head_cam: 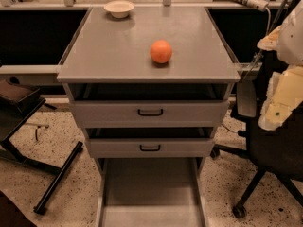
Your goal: Place orange into bottom drawer
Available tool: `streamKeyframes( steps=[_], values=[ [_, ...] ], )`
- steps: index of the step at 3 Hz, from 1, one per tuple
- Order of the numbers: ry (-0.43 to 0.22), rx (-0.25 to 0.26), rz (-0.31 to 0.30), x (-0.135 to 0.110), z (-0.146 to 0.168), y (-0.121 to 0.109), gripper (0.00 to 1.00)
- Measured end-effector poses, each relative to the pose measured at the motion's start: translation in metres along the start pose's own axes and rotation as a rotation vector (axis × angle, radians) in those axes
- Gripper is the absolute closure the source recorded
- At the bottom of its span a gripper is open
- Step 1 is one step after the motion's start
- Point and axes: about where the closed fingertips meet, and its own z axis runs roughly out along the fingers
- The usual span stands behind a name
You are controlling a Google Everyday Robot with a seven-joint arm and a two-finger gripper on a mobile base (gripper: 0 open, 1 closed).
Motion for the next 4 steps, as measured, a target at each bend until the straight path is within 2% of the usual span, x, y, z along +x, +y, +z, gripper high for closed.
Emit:
streamKeyframes(
  steps=[1, 2, 3, 4],
  values=[
    [0.000, 0.000, 0.000, 0.000, 0.000, 0.000, 0.00],
    [-0.005, -0.012, -0.025, -0.017, 0.021, -0.021, 0.00],
    [-0.025, -0.017, -0.049, -0.046, 0.052, -0.060, 0.00],
    [-0.045, 0.012, -0.043, -0.082, 0.088, -0.110, 0.00]
  ],
)
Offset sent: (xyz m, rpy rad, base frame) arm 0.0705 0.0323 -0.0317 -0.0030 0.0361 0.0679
